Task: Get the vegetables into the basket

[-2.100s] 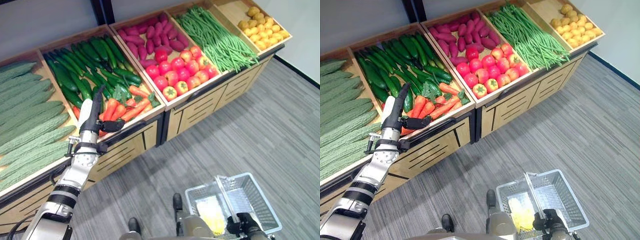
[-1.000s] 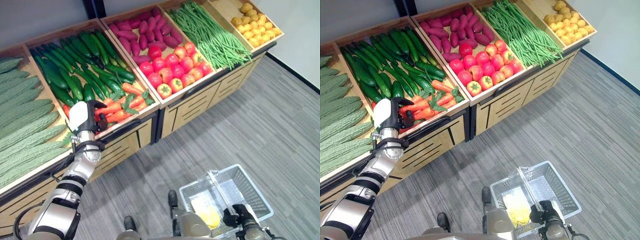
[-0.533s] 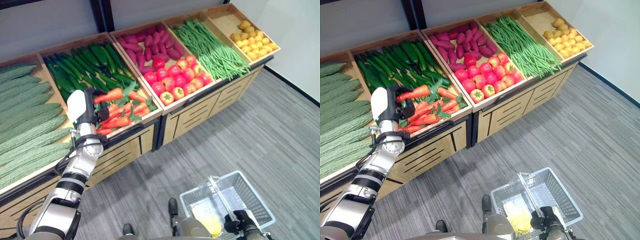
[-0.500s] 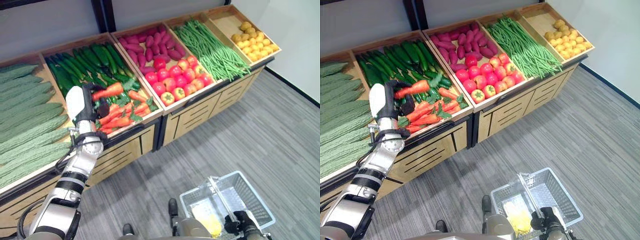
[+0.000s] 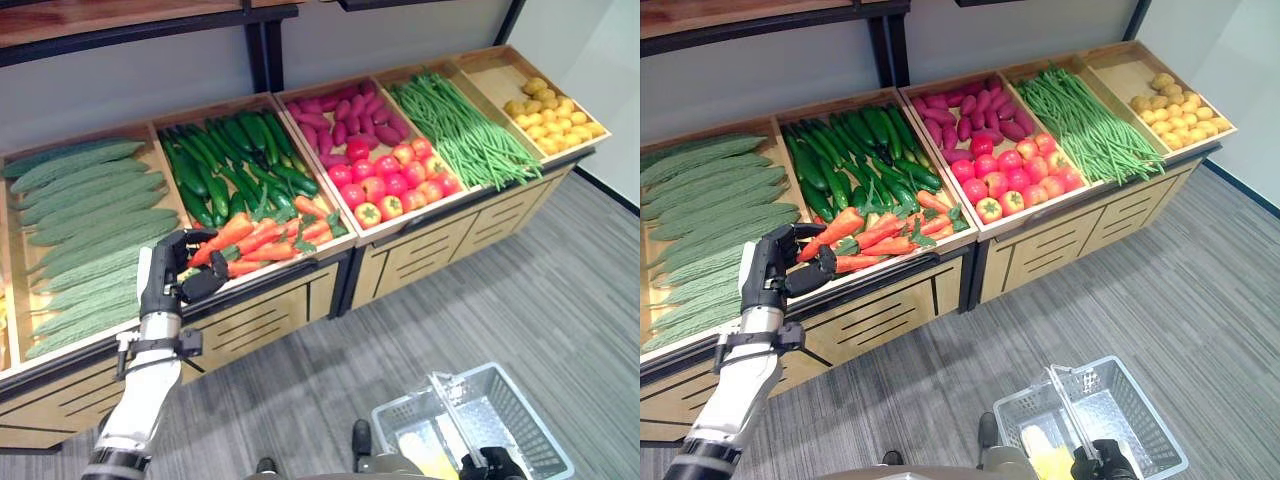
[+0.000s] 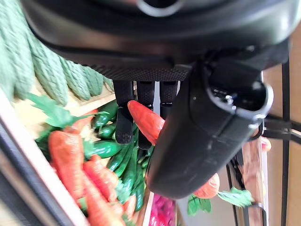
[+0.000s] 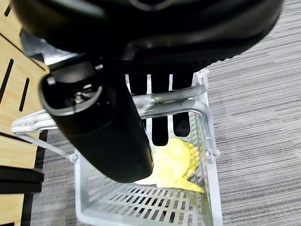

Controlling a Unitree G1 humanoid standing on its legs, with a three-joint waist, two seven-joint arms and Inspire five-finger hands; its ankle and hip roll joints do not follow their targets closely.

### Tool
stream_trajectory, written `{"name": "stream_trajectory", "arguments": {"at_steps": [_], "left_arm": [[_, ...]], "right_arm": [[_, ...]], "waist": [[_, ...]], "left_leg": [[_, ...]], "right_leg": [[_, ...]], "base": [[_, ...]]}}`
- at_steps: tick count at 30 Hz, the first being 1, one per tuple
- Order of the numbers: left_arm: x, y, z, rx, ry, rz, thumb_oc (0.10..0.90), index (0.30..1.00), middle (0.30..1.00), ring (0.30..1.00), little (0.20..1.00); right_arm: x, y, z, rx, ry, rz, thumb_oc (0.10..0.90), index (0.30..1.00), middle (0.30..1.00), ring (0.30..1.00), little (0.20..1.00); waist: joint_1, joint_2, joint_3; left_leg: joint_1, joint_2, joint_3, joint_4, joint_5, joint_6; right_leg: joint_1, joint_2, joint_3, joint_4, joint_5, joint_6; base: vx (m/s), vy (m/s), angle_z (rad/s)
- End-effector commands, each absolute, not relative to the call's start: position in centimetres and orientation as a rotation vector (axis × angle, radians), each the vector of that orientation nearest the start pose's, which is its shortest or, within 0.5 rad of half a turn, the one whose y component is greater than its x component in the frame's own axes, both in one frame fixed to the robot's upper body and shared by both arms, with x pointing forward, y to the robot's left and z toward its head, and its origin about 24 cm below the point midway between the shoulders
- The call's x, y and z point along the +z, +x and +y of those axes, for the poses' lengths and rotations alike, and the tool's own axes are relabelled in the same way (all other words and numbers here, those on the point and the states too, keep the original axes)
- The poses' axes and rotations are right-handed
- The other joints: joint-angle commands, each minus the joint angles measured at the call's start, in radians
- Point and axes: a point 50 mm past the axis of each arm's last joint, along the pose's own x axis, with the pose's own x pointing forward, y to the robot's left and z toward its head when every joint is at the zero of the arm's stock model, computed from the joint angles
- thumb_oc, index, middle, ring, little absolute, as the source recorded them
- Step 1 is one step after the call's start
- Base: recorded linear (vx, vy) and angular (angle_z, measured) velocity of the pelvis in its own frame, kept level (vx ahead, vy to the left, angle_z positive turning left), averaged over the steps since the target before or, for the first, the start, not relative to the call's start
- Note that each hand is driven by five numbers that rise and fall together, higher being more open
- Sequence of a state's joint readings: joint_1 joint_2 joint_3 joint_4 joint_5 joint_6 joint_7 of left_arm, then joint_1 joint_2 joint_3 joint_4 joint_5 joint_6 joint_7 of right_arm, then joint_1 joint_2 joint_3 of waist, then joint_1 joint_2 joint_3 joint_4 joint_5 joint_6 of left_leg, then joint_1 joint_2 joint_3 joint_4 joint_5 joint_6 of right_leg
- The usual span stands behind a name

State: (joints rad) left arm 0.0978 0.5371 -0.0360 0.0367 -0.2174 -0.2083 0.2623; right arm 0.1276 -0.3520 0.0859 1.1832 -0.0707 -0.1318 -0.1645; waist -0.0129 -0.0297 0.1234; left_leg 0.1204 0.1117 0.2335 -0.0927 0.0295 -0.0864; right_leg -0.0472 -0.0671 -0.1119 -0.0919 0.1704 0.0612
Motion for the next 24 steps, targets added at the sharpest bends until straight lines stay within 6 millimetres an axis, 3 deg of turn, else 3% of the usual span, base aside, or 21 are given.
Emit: {"name": "stream_trajectory", "arguments": {"at_steps": [1, 5, 12, 13, 17, 18, 19, 22, 24], "left_arm": [[14.2, 25.8, 24.5, 0.144, 0.284, -0.514, 0.4, 0.3, 0.3, 0.3, 0.3], [13.9, 25.3, 24.3, 0.082, 0.29, -0.492, 0.4, 0.3, 0.3, 0.3, 0.3], [15.4, 26.0, 22.1, -0.059, 0.258, -0.554, 0.4, 0.3, 0.3, 0.3, 0.3], [15.7, 26.0, 21.7, -0.09, 0.257, -0.568, 0.4, 0.3, 0.3, 0.3, 0.3], [16.3, 26.0, 21.5, -0.111, 0.278, -0.595, 0.4, 0.3, 0.3, 0.3, 0.3], [16.6, 26.0, 21.7, -0.112, 0.292, -0.607, 0.4, 0.3, 0.3, 0.3, 0.3], [16.6, 26.0, 21.7, -0.112, 0.293, -0.607, 0.4, 0.3, 0.3, 0.3, 0.3], [16.7, 25.8, 22.2, -0.088, 0.3, -0.602, 0.4, 0.3, 0.3, 0.3, 0.3], [16.7, 25.8, 22.3, -0.086, 0.307, -0.601, 0.4, 0.3, 0.3, 0.3, 0.3]], "right_arm": [[-13.2, 8.6, -30.3, -0.236, -0.547, 1.042, 0.4, 0.3, 0.3, 0.3, 0.3], [-13.3, 8.3, -30.6, -0.253, -0.526, 1.064, 0.4, 0.3, 0.3, 0.3, 0.3], [-12.9, 8.9, -31.1, -0.303, -0.499, 1.035, 0.4, 0.3, 0.3, 0.3, 0.3], [-12.9, 9.0, -31.0, -0.297, -0.492, 1.028, 0.4, 0.3, 0.3, 0.3, 0.3], [-13.0, 9.3, -30.5, -0.283, -0.481, 1.021, 0.4, 0.3, 0.3, 0.3, 0.3], [-13.2, 9.6, -30.1, -0.275, -0.473, 1.022, 0.4, 0.3, 0.3, 0.3, 0.3], [-13.2, 9.6, -30.0, -0.275, -0.473, 1.021, 0.4, 0.3, 0.3, 0.3, 0.3], [-13.3, 9.8, -29.8, -0.263, -0.483, 1.024, 0.4, 0.3, 0.3, 0.3, 0.3], [-13.3, 9.6, -29.9, -0.26, -0.49, 1.035, 0.4, 0.3, 0.3, 0.3, 0.3]], "waist": [[-0.033, -0.024, -0.012], [-0.029, -0.026, -0.006], [-0.049, -0.039, 0.034], [-0.068, -0.048, 0.044], [-0.077, -0.059, 0.056], [-0.061, -0.052, 0.068], [-0.061, -0.054, 0.066], [-0.017, -0.026, 0.066], [-0.009, -0.024, 0.059]], "left_leg": [[-0.019, 0.03, -0.067, 0.005, -0.002, -0.023], [-0.002, 0.02, -0.063, 0.005, -0.006, -0.012], [-0.044, -0.04, -0.049, 0.098, -0.059, 0.032], [-0.043, -0.062, -0.03, 0.093, -0.063, 0.042], [-0.057, -0.083, 0.019, 0.087, -0.063, 0.055], [-0.077, -0.066, 0.057, 0.1, -0.061, 0.062], [-0.081, -0.067, 0.058, 0.1, -0.057, 0.062], [-0.108, -0.038, 0.136, 0.1, -0.038, 0.07], [-0.111, -0.036, 0.155, 0.096, -0.035, 0.073]], "right_leg": [[0.057, -0.091, 0.018, 0.005, -0.024, 0.107], [0.066, -0.101, 0.022, 0.007, -0.024, 0.11], [0.0, -0.161, 0.071, 0.101, 0.005, 0.143], [-0.029, -0.177, 0.103, 0.106, 0.064, 0.168], [-0.092, -0.193, 0.144, 0.087, 0.145, 0.188], [-0.107, -0.2, 0.073, 0.123, 0.11, 0.17], [-0.112, -0.201, 0.075, 0.124, 0.112, 0.169], [-0.046, -0.249, -0.149, 0.281, -0.012, 0.131], [-0.027, -0.257, -0.167, 0.306, -0.023, 0.128]], "base": [[-0.01, 0.006, 0.09], [-0.01, 0.049, -0.03], [-0.09, 0.177, -0.05], [-0.1, 0.198, -0.16], [-0.15, 0.134, -0.42], [-0.21, 0.063, -0.74], [-0.23, 0.097, -0.95], [-0.2, 0.117, -0.91], [-0.09, 0.077, -0.66]]}}
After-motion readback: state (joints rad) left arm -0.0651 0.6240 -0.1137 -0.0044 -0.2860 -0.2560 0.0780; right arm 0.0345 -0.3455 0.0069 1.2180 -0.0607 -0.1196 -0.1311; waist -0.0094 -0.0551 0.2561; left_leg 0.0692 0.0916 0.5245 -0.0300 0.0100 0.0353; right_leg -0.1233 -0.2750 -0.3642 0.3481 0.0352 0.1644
